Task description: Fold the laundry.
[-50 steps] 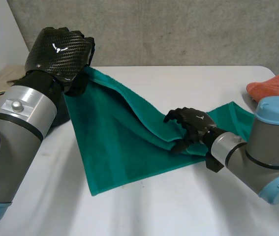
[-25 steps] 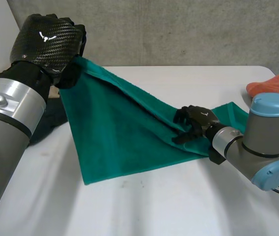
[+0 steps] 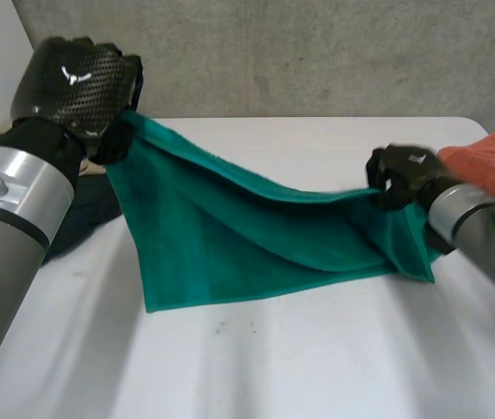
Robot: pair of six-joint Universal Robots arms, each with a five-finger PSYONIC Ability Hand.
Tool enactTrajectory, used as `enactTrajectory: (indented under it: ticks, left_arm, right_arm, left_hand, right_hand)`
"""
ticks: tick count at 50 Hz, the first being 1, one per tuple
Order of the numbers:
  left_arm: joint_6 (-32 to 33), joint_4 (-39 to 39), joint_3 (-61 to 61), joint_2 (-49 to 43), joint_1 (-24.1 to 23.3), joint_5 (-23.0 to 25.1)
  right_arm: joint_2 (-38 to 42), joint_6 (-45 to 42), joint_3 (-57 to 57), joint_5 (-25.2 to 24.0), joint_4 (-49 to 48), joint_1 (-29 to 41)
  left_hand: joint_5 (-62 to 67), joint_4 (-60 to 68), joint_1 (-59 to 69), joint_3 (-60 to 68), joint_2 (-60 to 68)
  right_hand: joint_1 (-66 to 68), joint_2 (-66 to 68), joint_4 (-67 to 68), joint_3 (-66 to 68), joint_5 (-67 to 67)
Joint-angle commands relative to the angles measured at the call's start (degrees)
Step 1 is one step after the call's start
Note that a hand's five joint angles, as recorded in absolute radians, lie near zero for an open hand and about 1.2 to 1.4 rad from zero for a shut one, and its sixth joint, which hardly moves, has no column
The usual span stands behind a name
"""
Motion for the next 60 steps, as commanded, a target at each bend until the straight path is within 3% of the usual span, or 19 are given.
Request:
enactTrajectory:
  ticks: [1,2,6,10,16,23,28,29,33,38,51,60]
  left_arm:
    - [0.2,-0.5,-4.6,-1.6,3.2,0.4]
    - [0.2,-0.5,-5.0,-2.5,3.4,0.8]
    - [0.3,-1.0,-5.8,-10.5,3.5,3.1]
    - [0.3,-1.1,-4.1,-17.9,3.4,4.0]
    - [0.4,-0.6,6.6,-28.6,3.6,3.8]
    - [0.6,4.0,24.7,-34.0,4.1,3.7]
    - [0.7,21.1,31.6,-32.9,5.3,3.5]
    - [0.8,23.7,31.5,-32.3,5.5,3.4]
    - [0.7,32.7,30.1,-27.5,5.7,3.1]
    - [0.7,30.5,22.1,-23.6,5.7,3.3]
    - [0.8,23.8,-3.6,-18.3,5.2,3.8]
    - [0.8,22.8,-11.4,-19.0,4.3,3.8]
  right_arm:
    - [-11.5,-26.8,-1.5,-3.4,17.2,-3.1]
    - [-12.0,-34.0,-1.2,-2.6,21.3,-3.2]
    - [-11.7,-46.6,-0.7,2.0,29.7,-2.5]
    - [-9.4,-49.2,-0.9,7.3,30.8,-1.8]
    - [-0.3,-51.2,-5.5,10.0,27.3,-0.7]
    - [4.3,-52.3,-17.6,12.7,9.6,1.8]
    - [3.0,-51.5,-21.3,13.4,-12.4,2.4]
    - [1.9,-51.5,-21.1,13.1,-20.3,2.3]
    - [-1.0,-51.5,-19.4,13.0,-31.9,2.4]
    - [-2.7,-51.4,-16.7,10.6,-28.8,2.9]
    - [-6.4,-51.4,2.8,8.4,-2.8,2.4]
    - [1.1,-50.9,10.9,7.3,-0.9,3.0]
  left_hand:
    - [14.1,11.1,15.1,11.8,11.6]
    - [14.1,11.1,15.1,11.8,11.6]
    - [14.1,11.1,15.1,11.8,11.6]
    - [14.1,11.1,15.1,11.8,11.6]
    - [14.1,11.1,15.1,11.8,11.6]
    - [14.1,11.1,15.1,11.8,11.6]
    - [14.1,11.1,15.1,11.8,11.6]
    - [14.1,11.1,15.1,11.8,11.6]
    - [14.1,11.1,15.1,11.8,11.6]
    - [14.1,11.1,15.1,11.8,11.6]
    - [14.1,11.1,15.1,11.8,11.6]
    - [14.1,11.1,15.1,11.8,11.6]
  right_hand:
    - [23.5,12.9,12.0,12.1,13.2]
    - [23.5,12.9,12.0,12.1,13.2]
    - [23.5,12.9,12.0,12.1,13.2]
    - [23.5,12.9,12.0,12.1,13.2]
    - [23.5,12.9,12.0,12.1,13.2]
    - [23.5,12.9,12.0,12.1,13.2]
    - [23.5,12.9,12.0,12.1,13.2]
    - [23.5,12.9,12.0,12.1,13.2]
    - [23.5,12.9,12.0,12.1,13.2]
    - [23.5,12.9,12.0,12.1,13.2]
    - [23.5,12.9,12.0,12.1,13.2]
    - [23.5,12.9,12.0,12.1,13.2]
